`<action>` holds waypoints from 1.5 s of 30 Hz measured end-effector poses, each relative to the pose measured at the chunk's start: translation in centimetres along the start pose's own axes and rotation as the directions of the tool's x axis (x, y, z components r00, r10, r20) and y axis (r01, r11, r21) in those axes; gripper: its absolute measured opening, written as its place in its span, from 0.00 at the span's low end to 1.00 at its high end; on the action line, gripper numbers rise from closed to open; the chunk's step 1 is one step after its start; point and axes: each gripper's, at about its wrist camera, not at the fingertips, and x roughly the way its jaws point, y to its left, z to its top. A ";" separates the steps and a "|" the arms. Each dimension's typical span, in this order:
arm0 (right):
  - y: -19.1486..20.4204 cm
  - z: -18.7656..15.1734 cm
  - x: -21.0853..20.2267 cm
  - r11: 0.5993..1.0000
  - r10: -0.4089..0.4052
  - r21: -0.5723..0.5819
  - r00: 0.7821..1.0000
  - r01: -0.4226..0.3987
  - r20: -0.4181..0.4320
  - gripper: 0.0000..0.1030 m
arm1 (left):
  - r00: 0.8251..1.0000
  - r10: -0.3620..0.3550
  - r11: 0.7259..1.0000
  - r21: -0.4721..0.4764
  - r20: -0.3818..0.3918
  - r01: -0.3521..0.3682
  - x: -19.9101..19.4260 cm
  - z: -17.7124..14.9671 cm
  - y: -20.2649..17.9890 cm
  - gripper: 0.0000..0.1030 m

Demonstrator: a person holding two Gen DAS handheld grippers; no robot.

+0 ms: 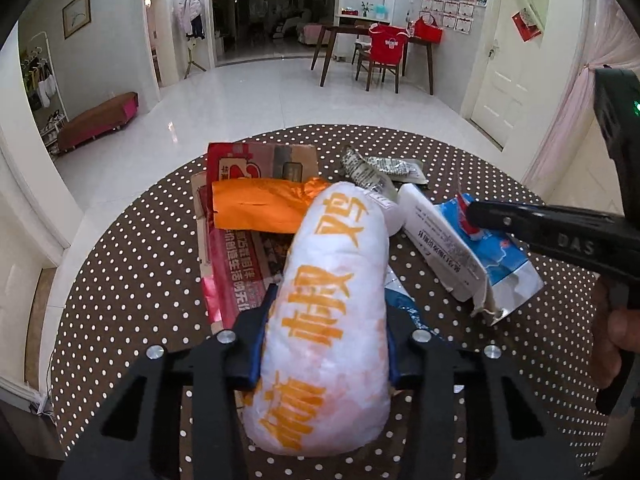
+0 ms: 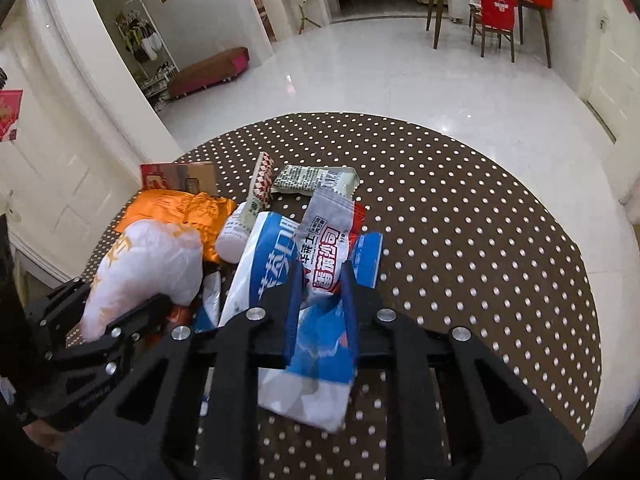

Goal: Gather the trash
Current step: 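Carry the white bag and blue-white packet over the wastebasket and release them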

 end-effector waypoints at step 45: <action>-26.0 -12.5 -25.1 0.827 -0.361 0.528 0.902 0.193 0.237 0.19 | 0.893 -0.441 0.837 0.319 -0.084 0.444 -1.8 4.7 -35.5 0.40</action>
